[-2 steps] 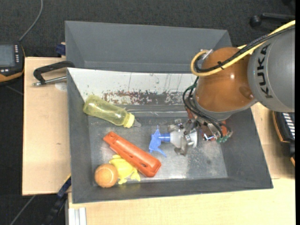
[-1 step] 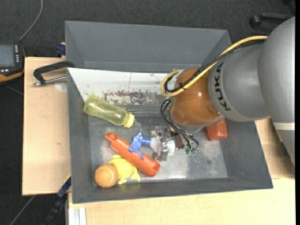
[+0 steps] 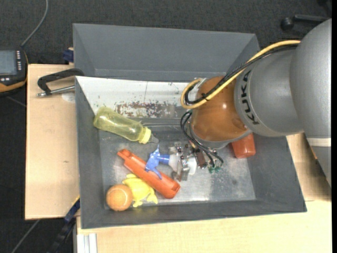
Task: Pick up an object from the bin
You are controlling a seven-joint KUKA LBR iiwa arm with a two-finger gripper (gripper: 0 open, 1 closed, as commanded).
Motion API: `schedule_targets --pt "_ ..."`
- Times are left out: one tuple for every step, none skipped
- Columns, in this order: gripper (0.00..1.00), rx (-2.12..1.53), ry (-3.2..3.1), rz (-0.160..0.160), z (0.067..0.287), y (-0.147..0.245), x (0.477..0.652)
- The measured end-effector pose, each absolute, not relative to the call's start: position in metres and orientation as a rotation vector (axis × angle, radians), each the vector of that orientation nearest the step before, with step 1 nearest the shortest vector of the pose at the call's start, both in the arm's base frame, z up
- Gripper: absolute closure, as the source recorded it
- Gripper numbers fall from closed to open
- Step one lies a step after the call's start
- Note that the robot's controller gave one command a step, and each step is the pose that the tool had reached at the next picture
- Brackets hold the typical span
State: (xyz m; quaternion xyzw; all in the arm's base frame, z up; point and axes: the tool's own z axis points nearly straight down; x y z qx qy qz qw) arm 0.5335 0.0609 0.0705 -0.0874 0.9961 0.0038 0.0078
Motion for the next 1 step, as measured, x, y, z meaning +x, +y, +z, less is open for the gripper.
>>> schedule_targets --pt "1.00 -0.277 3.113 0.012 0.0713 0.0609 0.5335"
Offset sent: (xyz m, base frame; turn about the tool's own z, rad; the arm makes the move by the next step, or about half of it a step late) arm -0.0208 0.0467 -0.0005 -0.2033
